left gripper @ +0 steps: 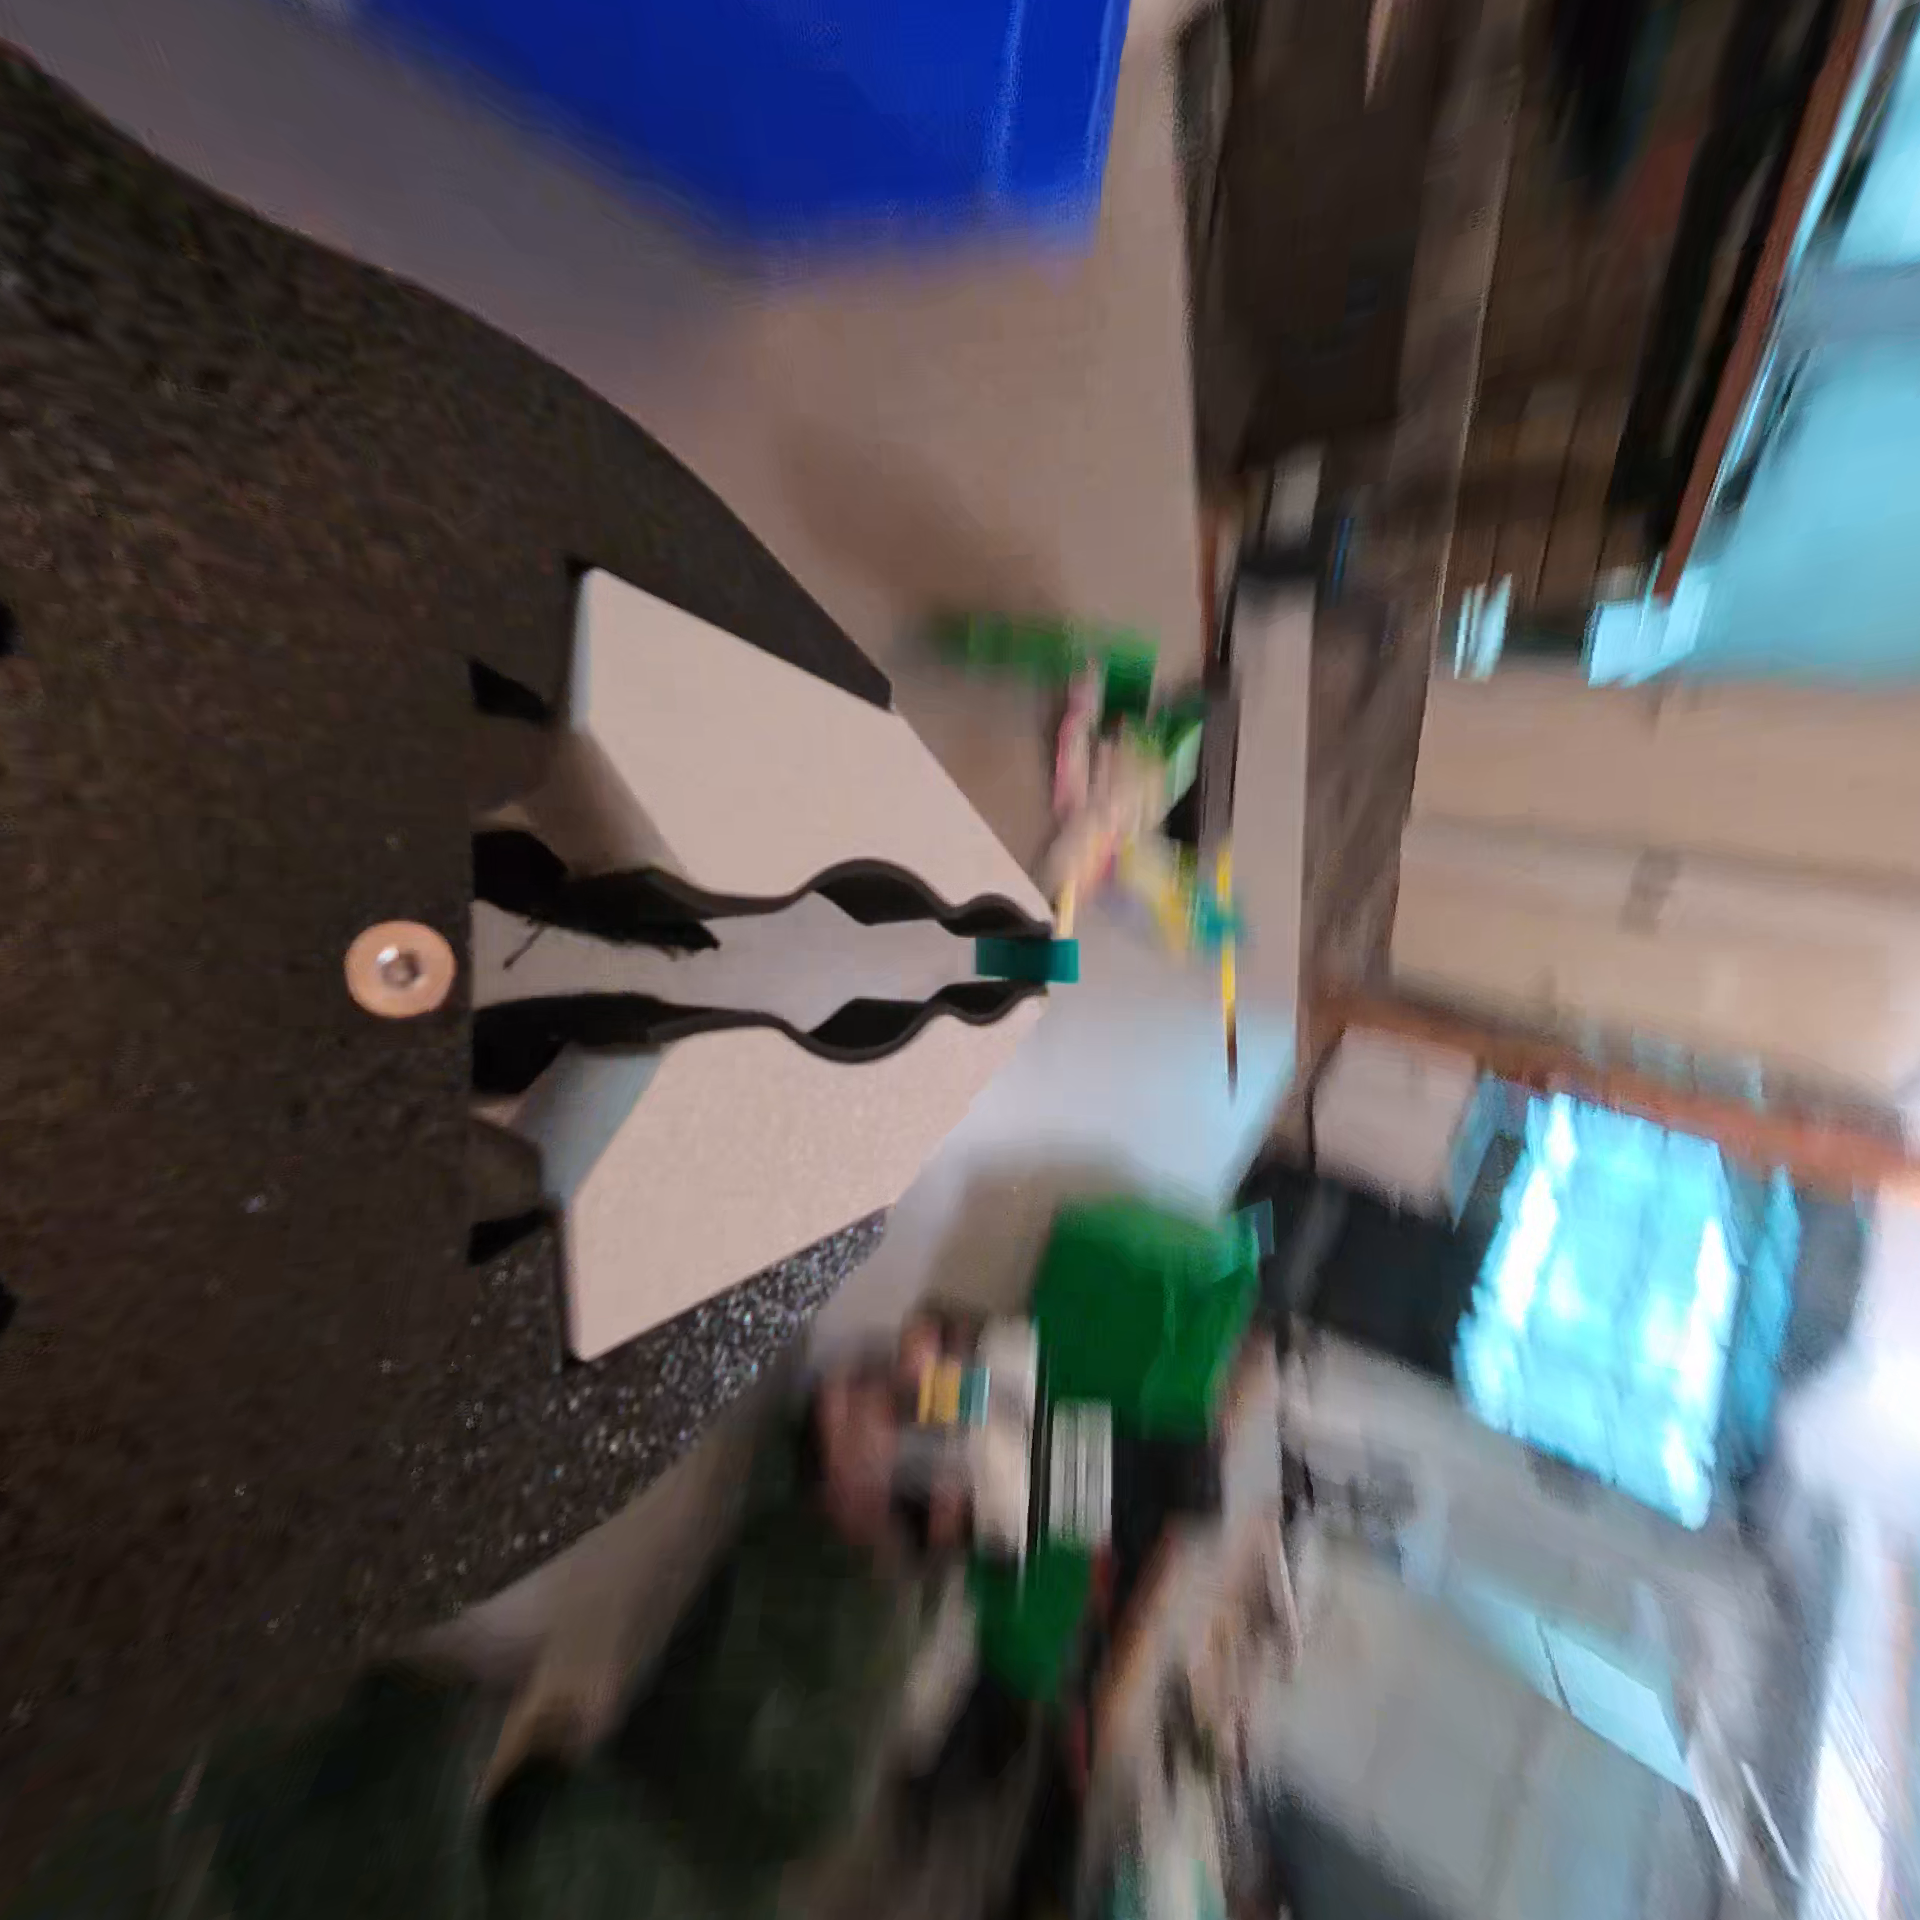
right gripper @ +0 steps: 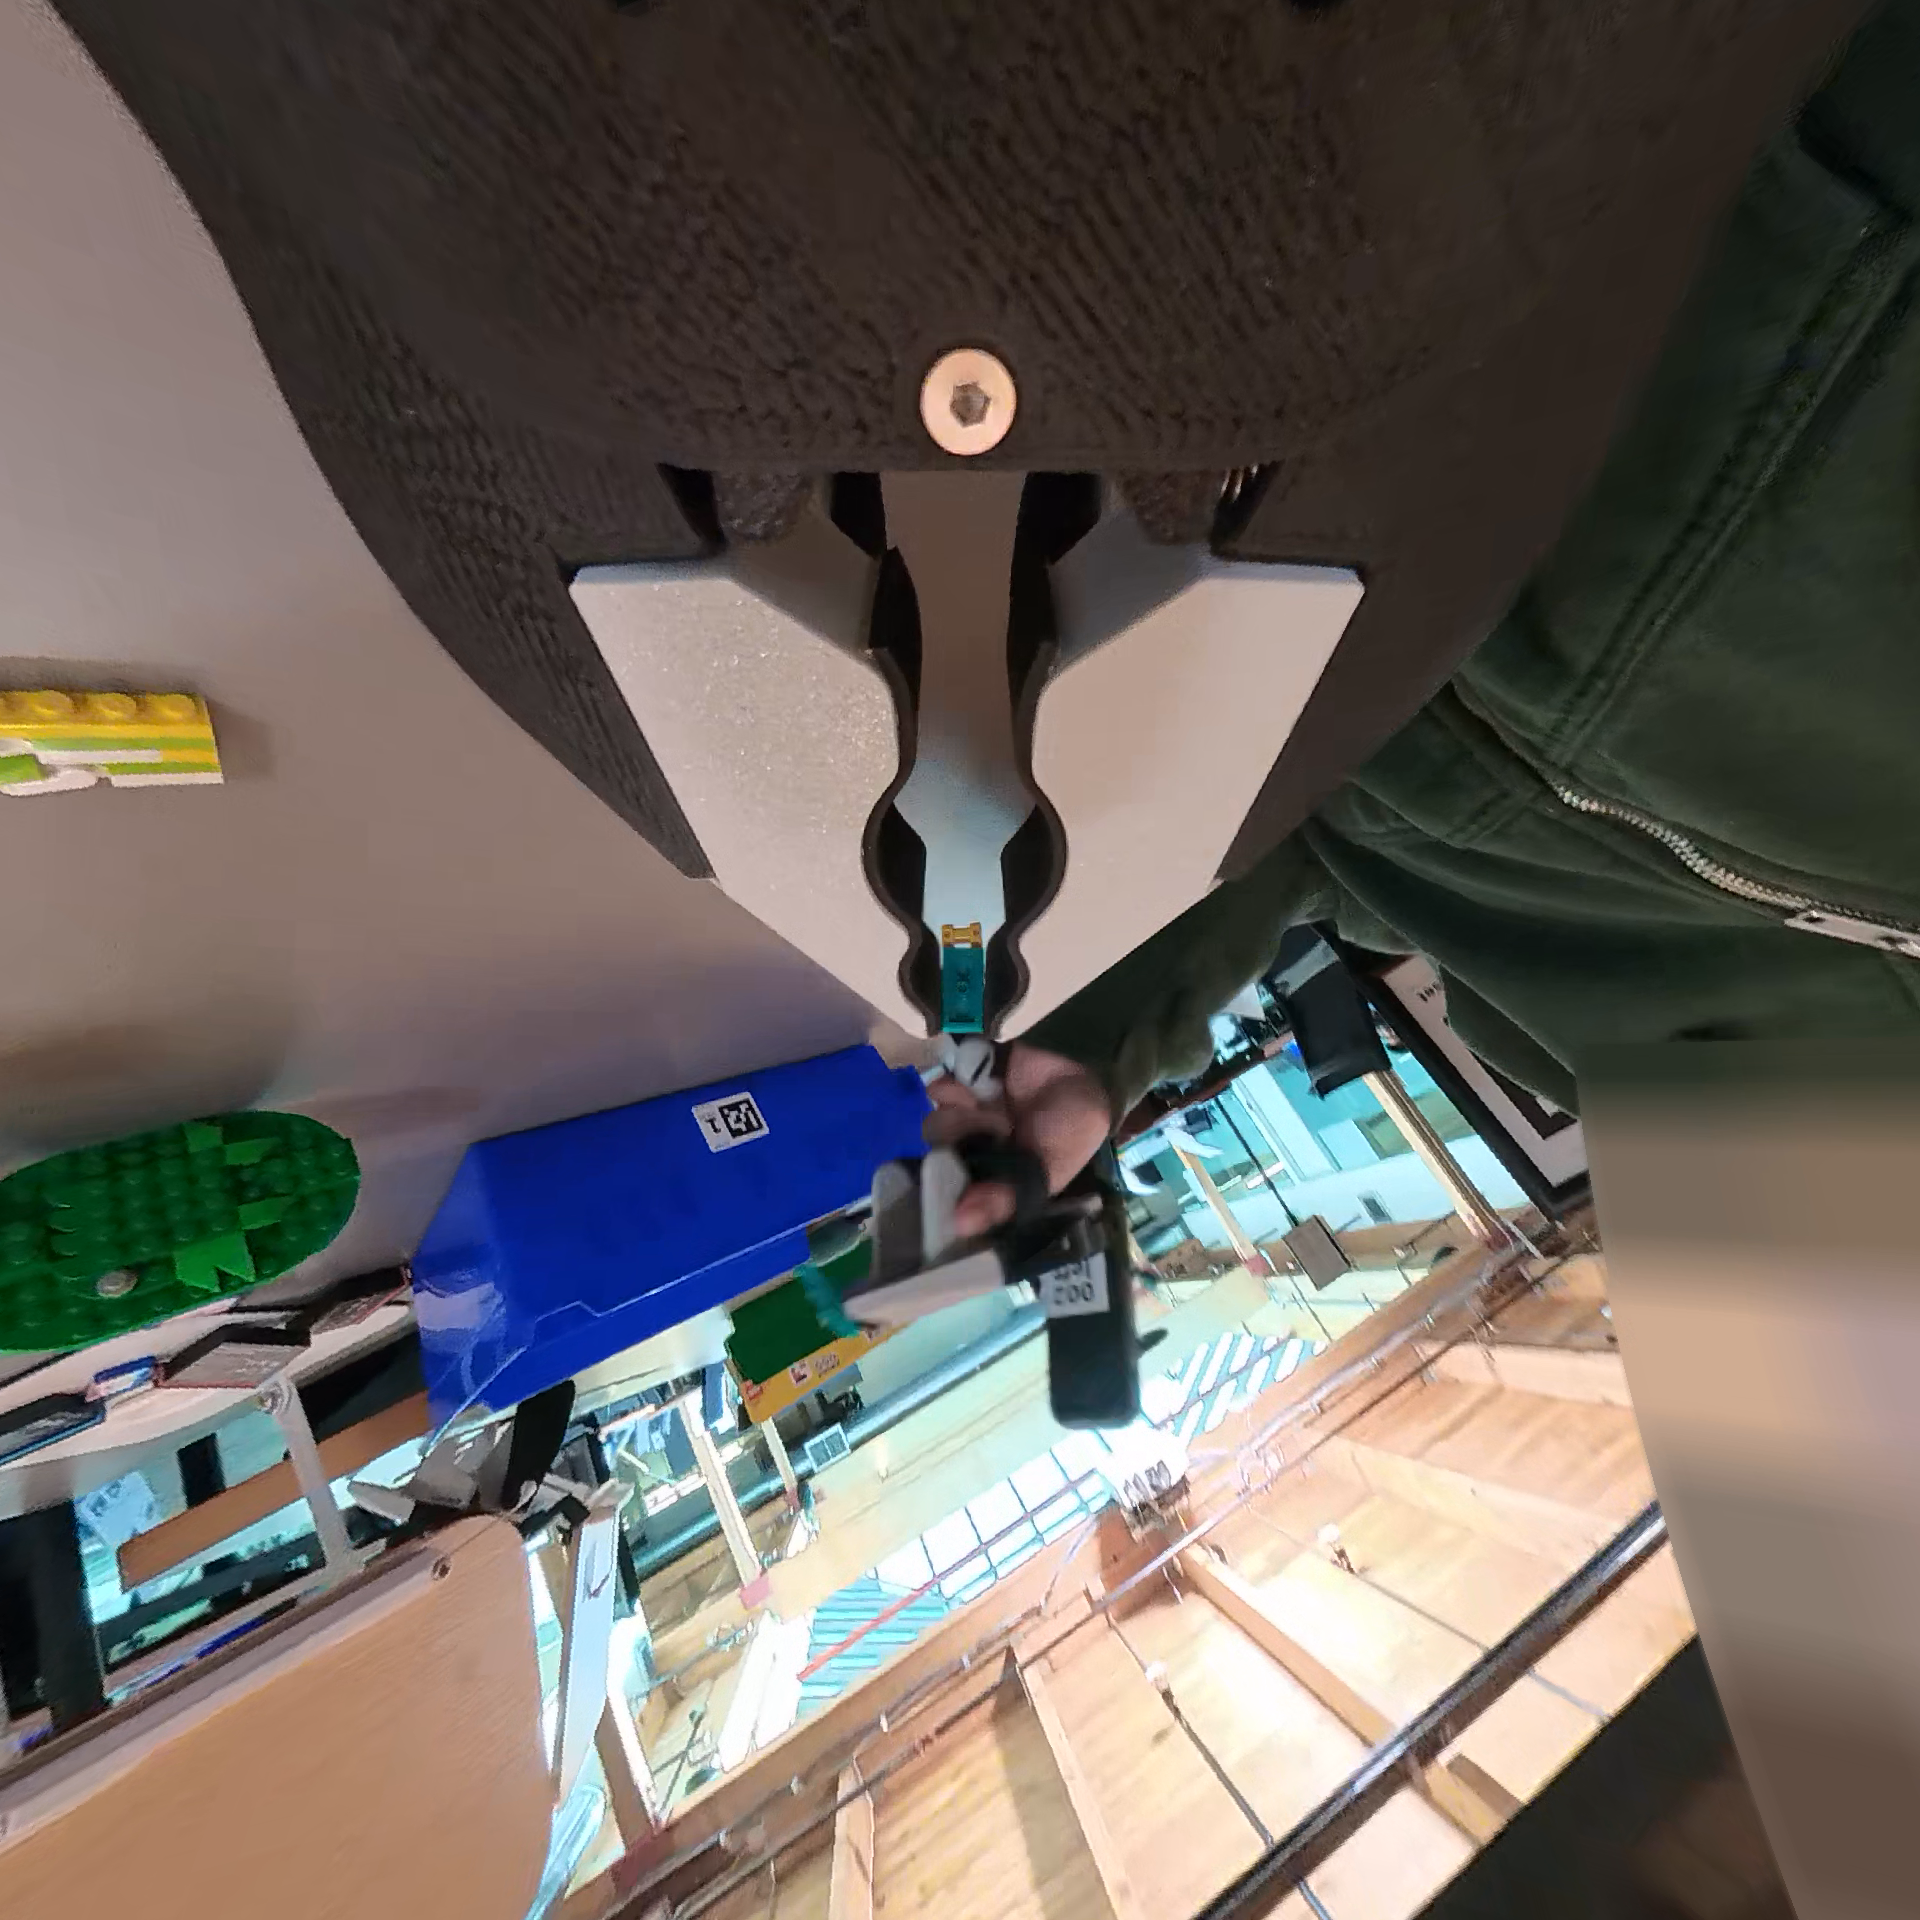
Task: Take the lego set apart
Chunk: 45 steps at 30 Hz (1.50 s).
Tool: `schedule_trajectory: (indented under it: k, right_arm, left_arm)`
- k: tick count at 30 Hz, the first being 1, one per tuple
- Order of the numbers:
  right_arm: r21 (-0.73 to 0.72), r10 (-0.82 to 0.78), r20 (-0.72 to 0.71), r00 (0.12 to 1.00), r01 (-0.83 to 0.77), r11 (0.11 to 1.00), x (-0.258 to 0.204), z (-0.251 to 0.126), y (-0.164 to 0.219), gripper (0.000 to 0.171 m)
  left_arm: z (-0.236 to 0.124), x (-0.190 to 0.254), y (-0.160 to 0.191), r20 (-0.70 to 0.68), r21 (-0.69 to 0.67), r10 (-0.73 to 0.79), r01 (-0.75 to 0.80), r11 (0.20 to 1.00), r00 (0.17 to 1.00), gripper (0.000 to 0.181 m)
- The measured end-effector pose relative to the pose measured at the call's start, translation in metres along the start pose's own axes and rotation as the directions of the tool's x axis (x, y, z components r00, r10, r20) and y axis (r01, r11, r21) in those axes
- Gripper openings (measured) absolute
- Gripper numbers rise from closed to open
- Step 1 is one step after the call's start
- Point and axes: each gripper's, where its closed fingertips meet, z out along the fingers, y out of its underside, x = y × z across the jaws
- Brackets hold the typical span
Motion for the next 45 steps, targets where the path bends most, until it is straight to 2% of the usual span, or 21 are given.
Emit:
schedule_trajectory:
  k: [2, 3, 5, 7, 9, 11, 13, 16, 18, 19, 23, 24, 27, 28, 31, 34, 36, 38, 39, 41, 45]
  right_arm:
    - [0.021, 0.009, -0.002, 1.0, -0.009, 1.0, 0.001, 0.0, -0.003, 0.005]
    - [0.025, 0.005, -0.007, 1.0, -0.005, 1.0, 0.001, 0.0, -0.004, 0.005]
    - [0.035, -0.006, -0.017, 1.0, 0.006, 0.999, 0.001, 0.001, -0.006, 0.005]
    - [0.042, -0.018, -0.034, 0.999, 0.02, 0.999, 0.002, 0.002, -0.007, 0.005]
    - [0.043, -0.038, -0.064, 0.997, 0.041, 0.998, 0.006, 0.002, -0.007, 0.005]
    - [0.061, -0.046, -0.092, 0.995, 0.051, 0.997, 0.009, 0.002, -0.009, 0.005]
    - [0.112, -0.025, -0.122, 0.992, 0.038, 0.993, 0.014, 0.0, -0.015, 0.005]
    - [0.21, 0.038, -0.154, 0.987, -0.005, 0.978, 0.024, -0.001, -0.025, 0.005]
    - [0.241, 0.058, -0.173, 0.983, -0.015, 0.97, 0.029, 0.0, -0.028, 0.005]
    - [0.245, 0.062, -0.173, 0.983, -0.018, 0.969, 0.03, 0.002, -0.027, 0.005]
    - [0.228, 0.075, -0.162, 0.984, -0.037, 0.973, 0.03, 0.008, -0.022, 0.005]
    - [0.223, 0.076, -0.162, 0.984, -0.039, 0.974, 0.03, 0.009, -0.021, 0.005]
    - [0.217, 0.081, -0.155, 0.985, -0.046, 0.975, 0.031, 0.012, -0.02, 0.005]
    - [0.216, 0.083, -0.152, 0.985, -0.049, 0.975, 0.031, 0.013, -0.019, 0.005]
    - [0.209, 0.084, -0.145, 0.986, -0.053, 0.976, 0.031, 0.016, -0.017, 0.005]
    - [0.211, 0.081, -0.145, 0.986, -0.049, 0.976, 0.031, 0.018, -0.017, 0.005]
    - [0.234, 0.084, -0.137, 0.987, -0.051, 0.971, 0.03, 0.018, -0.02, 0.005]
    - [0.27, 0.094, -0.124, 0.988, -0.058, 0.961, 0.028, 0.02, -0.024, 0.005]
    - [0.285, 0.099, -0.119, 0.988, -0.062, 0.956, 0.028, 0.021, -0.026, 0.005]
    - [0.312, 0.104, -0.108, 0.989, -0.065, 0.948, 0.026, 0.023, -0.028, 0.005]
    - [0.341, 0.121, -0.09, 0.989, -0.083, 0.936, 0.024, 0.026, -0.029, 0.005]
  left_arm:
    - [-0.03, -0.068, -0.026, 0.345, -0.117, 0.195, -0.164, 0.979, 0.918, 0.006]
    - [-0.046, -0.099, -0.034, 0.456, -0.206, 0.253, -0.175, 0.963, 0.853, 0.006]
    - [-0.068, -0.146, -0.04, 0.564, -0.321, 0.258, -0.079, 0.944, 0.784, 0.006]
    - [-0.077, -0.181, -0.037, 0.612, -0.378, 0.227, 0.027, 0.925, 0.758, 0.006]
    - [-0.085, -0.208, -0.019, 0.651, -0.459, 0.216, 0.151, 0.876, 0.728, 0.035]
    - [-0.089, -0.214, -0.001, 0.67, -0.526, 0.245, 0.215, 0.823, 0.7, 0.039]
    - [-0.089, -0.207, 0.001, 0.672, -0.571, 0.351, 0.154, 0.806, 0.652, 0.042]
    - [-0.069, -0.168, -0.024, 0.65, -0.55, 0.504, -0.106, 0.828, 0.568, 0.048]
    - [-0.073, -0.165, -0.037, 0.647, -0.607, 0.638, -0.223, 0.762, 0.419, 0.042]
    - [-0.079, -0.174, -0.039, 0.657, -0.628, 0.658, -0.214, 0.748, 0.369, 0.041]
    - [-0.093, -0.209, -0.023, 0.706, -0.564, 0.514, -0.053, 0.824, 0.487, 0.047]
    - [-0.098, -0.216, -0.02, 0.716, -0.559, 0.494, -0.02, 0.829, 0.493, 0.056]
    - [-0.1, -0.219, -0.011, 0.71, -0.524, 0.403, 0.052, 0.85, 0.578, 0.042]
    - [-0.1, -0.219, -0.011, 0.712, -0.508, 0.379, 0.062, 0.859, 0.591, 0.044]
    - [-0.106, -0.224, -0.01, 0.712, -0.518, 0.373, 0.085, 0.851, 0.595, 0.08]
    - [-0.101, -0.217, -0.01, 0.692, -0.503, 0.345, 0.08, 0.86, 0.635, 0.089]
    - [-0.068, -0.174, -0.025, 0.581, -0.388, 0.261, -0.019, 0.921, 0.771, 0.087]
    - [-0.019, -0.087, -0.035, 0.282, -0.235, 0.211, -0.146, 0.961, 0.936, 0.066]
    - [0.0, -0.041, -0.029, 0.124, -0.204, 0.222, -0.194, 0.96, 0.967, 0.059]
    - [0.029, 0.024, 0.004, -0.067, -0.248, 0.322, -0.328, 0.911, 0.945, 0.052]
    - [0.066, 0.091, 0.059, -0.186, -0.231, 0.562, -0.592, 0.772, 0.806, 0.037]
